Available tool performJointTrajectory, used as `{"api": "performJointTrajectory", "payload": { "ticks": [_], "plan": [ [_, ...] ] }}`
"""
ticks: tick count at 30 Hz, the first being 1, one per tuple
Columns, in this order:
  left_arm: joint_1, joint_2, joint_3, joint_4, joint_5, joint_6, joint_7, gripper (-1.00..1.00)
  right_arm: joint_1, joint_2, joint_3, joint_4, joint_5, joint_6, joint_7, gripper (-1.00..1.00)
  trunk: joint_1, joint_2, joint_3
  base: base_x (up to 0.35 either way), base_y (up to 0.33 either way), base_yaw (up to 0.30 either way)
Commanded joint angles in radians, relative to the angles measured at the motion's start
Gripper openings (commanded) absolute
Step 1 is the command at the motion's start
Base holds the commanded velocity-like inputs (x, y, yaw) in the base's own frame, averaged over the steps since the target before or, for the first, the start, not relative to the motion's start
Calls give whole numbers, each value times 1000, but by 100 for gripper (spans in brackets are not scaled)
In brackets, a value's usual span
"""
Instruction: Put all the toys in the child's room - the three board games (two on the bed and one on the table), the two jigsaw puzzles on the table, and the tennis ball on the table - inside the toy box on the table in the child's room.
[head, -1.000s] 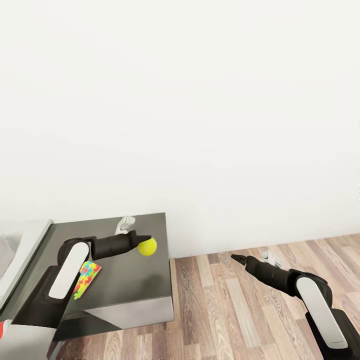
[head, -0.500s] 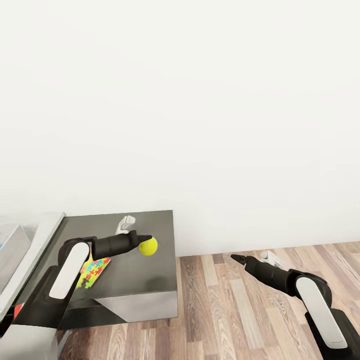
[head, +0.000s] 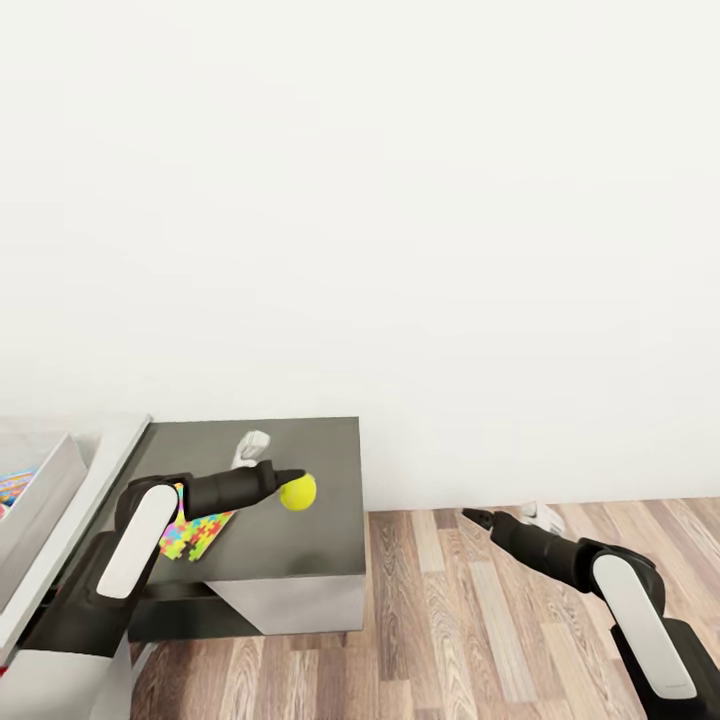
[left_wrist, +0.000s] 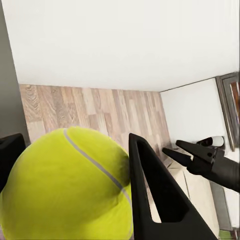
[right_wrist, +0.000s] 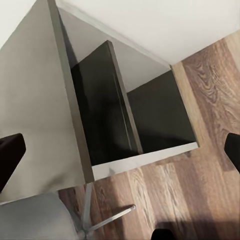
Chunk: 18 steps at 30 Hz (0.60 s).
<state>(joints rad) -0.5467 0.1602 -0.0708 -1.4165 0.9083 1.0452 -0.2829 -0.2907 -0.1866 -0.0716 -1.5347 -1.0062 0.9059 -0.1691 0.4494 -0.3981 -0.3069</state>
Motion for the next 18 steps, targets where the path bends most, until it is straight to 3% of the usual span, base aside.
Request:
{"api": "performJointTrajectory", "payload": {
  "ticks": [1,4,9,11,15,18],
  "plan": [
    [0,6,0,-2,-13,1,-39,-100,1,-4,-2,-2,-11,5,-6,100,1,-2,-2,-5,0,1],
    [2,37,0,-3,-14,1,-150,-100,5,-15,-17,-17,-13,17,65,100,1,-2,-2,-2,0,1],
    [5,104,0,-4,-15,0,-337,-100,7,-33,-52,-41,-9,80,346,100,1,-2,-2,0,0,0],
    [11,135,0,-4,-16,-2,-430,-100,6,-36,-95,-43,-4,97,456,100,1,-2,-2,0,0,0],
    [21,155,11,-4,-17,-5,-533,-100,3,-38,-144,-44,-2,106,523,100,1,-2,-2,0,0,0],
    [25,159,25,-4,-17,-6,-566,-100,1,-39,-162,-44,-2,108,539,100,1,-2,-2,0,0,0]
  ]
}}
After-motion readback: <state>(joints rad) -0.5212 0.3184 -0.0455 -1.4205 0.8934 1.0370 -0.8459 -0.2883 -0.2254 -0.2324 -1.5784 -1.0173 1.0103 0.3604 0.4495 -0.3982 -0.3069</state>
